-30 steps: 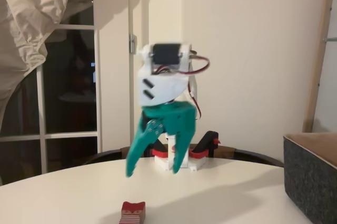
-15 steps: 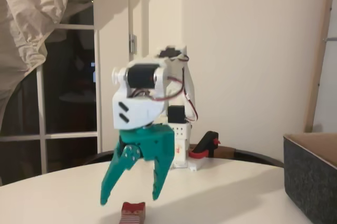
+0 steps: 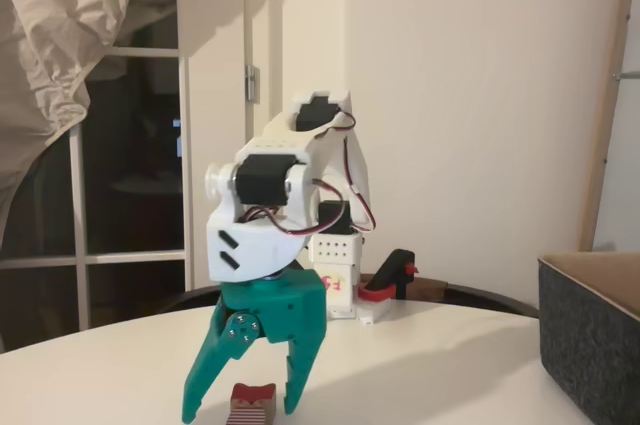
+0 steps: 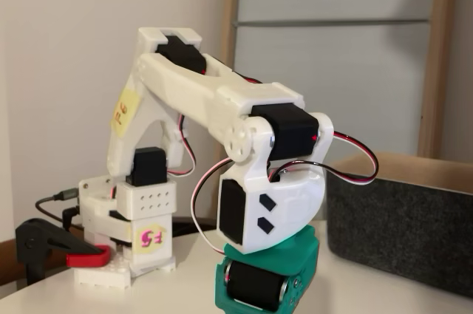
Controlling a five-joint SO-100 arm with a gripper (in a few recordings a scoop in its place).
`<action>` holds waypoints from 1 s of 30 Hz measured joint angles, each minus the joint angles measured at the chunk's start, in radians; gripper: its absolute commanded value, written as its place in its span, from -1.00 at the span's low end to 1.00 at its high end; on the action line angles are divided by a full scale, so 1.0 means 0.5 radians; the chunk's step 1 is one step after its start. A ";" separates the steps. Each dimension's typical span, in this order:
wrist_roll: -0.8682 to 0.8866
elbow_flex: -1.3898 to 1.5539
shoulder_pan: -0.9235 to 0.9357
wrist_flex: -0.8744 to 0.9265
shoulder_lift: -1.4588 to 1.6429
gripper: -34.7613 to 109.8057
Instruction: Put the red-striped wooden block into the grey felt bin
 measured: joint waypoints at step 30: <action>0.224 -0.006 0.015 -0.187 -0.160 -0.20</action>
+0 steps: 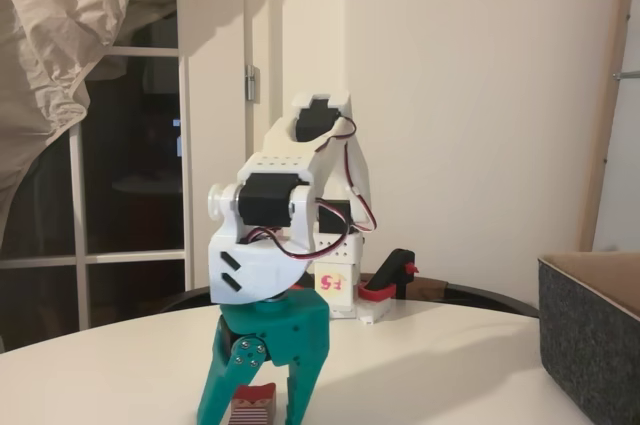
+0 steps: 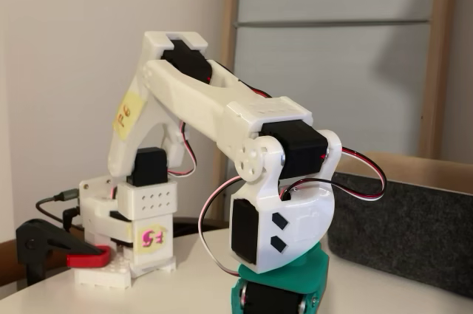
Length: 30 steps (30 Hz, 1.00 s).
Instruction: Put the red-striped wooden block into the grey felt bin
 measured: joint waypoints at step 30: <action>0.215 -0.025 0.114 -0.049 0.031 -0.48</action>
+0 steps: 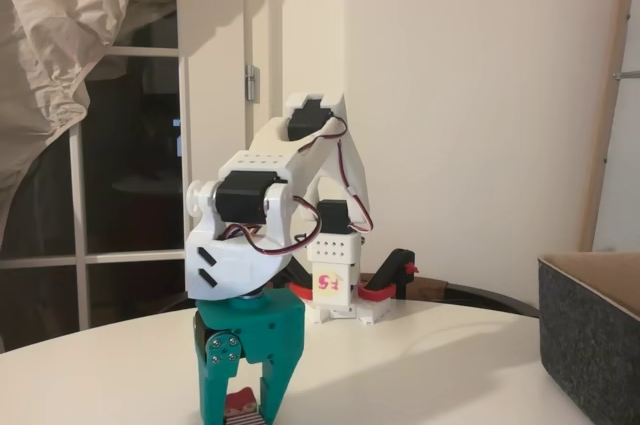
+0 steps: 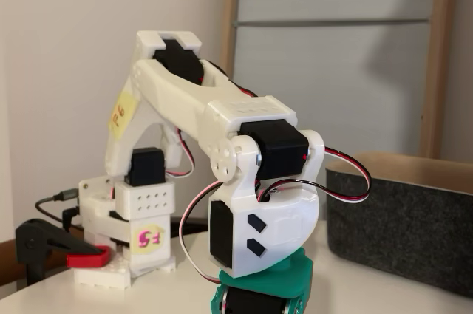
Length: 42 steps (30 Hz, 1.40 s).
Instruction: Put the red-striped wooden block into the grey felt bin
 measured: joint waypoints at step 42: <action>0.699 0.006 0.202 -0.052 1.571 -0.46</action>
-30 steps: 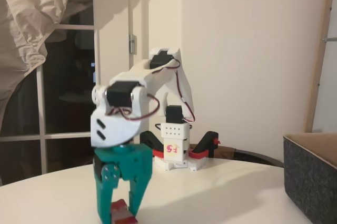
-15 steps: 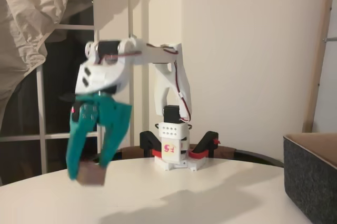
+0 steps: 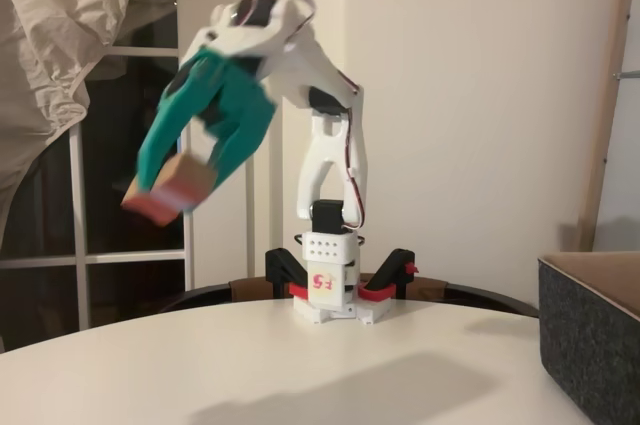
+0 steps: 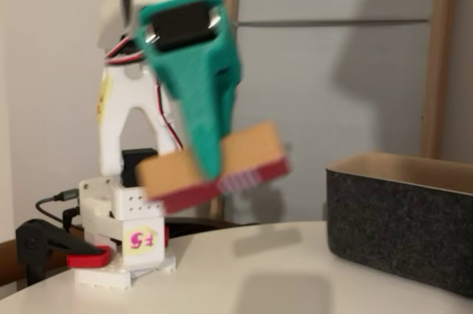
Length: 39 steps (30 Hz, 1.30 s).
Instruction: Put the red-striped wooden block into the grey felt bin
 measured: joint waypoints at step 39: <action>-0.758 -0.230 -2.019 -0.525 -0.414 -0.45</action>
